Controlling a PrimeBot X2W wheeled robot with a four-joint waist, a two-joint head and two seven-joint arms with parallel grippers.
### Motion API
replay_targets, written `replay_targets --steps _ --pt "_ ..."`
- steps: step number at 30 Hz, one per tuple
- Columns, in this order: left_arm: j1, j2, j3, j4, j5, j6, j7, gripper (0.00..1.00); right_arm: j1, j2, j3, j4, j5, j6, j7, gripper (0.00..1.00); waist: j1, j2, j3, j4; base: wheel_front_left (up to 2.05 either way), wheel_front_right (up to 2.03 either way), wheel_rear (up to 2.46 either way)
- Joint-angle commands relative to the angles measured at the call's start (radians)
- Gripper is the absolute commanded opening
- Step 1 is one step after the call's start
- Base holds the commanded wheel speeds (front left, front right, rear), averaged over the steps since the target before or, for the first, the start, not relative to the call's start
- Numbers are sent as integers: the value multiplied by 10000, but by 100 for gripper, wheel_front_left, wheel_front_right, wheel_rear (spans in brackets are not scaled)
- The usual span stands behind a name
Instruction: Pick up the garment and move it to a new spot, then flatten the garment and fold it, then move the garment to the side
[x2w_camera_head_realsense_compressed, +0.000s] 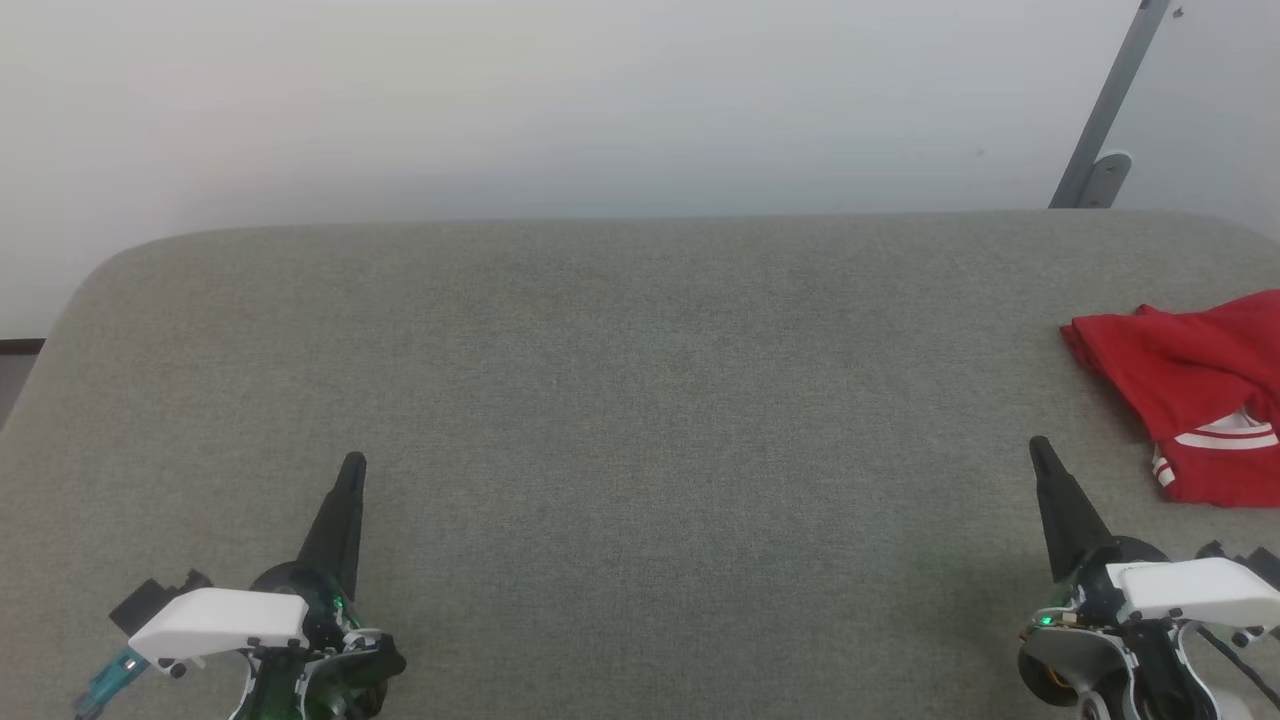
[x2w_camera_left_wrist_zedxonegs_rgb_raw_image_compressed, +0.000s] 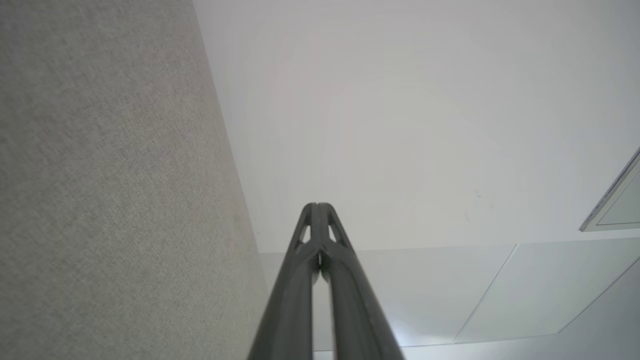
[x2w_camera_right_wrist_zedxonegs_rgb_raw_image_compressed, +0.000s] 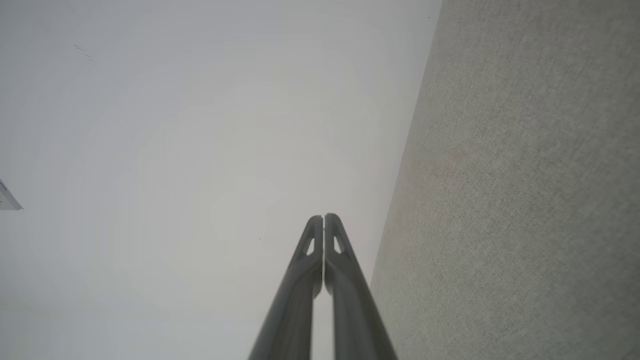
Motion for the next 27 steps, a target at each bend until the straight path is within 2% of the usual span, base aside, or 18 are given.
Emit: replay_targets --steps 1,27 --pt "-127 -16 28 -32 -29 -29 5 0 -77 30 -1 -36 38 4 25 0 0 -1 0 0 0 0 0" --pt "-127 -16 25 -31 -32 -29 2 0 -75 30 -1 -36 40 4 23 0 0 -1 0 0 0 0 0"
